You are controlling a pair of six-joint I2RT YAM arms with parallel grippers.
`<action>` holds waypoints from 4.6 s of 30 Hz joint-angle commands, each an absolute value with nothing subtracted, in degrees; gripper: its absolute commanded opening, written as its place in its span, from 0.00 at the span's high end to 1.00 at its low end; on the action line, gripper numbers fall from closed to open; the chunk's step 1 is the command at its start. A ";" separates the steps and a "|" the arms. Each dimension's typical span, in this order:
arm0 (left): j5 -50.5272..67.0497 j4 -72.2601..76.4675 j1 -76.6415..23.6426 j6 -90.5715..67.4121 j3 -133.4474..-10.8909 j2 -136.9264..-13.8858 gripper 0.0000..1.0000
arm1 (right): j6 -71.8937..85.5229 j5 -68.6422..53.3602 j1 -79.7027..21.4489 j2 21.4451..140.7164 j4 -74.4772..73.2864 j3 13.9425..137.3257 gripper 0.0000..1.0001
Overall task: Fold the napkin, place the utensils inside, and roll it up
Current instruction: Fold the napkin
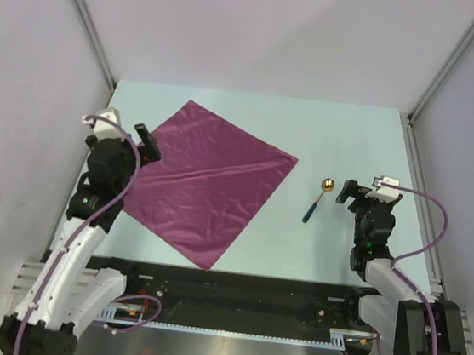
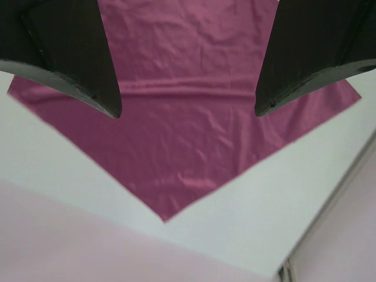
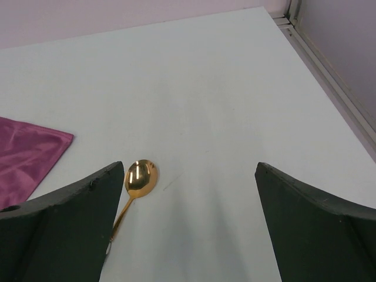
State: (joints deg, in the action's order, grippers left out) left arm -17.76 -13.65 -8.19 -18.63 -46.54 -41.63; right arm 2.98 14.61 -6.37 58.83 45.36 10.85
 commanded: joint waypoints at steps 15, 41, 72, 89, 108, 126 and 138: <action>-23.21 -9.40 -41.81 -13.63 -69.50 -79.95 0.03 | 17.50 12.24 -1.95 45.79 14.59 26.45 0.00; -10.99 -12.49 -46.58 -14.33 -121.99 -141.58 0.44 | 23.29 -8.96 2.55 39.90 6.50 26.98 0.01; -5.89 -25.75 -41.75 -32.78 -135.00 -150.82 0.55 | 28.65 -12.57 2.64 41.57 7.73 28.74 0.01; -8.00 -29.88 -43.07 -30.06 -136.23 -152.40 0.57 | 29.79 -12.31 2.64 42.71 8.44 28.74 0.00; -13.53 -38.23 -46.40 -19.34 -140.98 -155.04 0.59 | 34.19 -14.68 2.72 44.74 11.86 28.12 0.01; -13.36 -34.29 -47.20 -16.00 -134.92 -151.53 1.00 | 35.42 -14.24 3.08 43.51 10.64 27.95 0.01; -19.68 -15.83 -44.92 -18.45 -116.13 -132.21 1.00 | 34.54 -13.97 3.34 42.45 8.70 28.65 0.01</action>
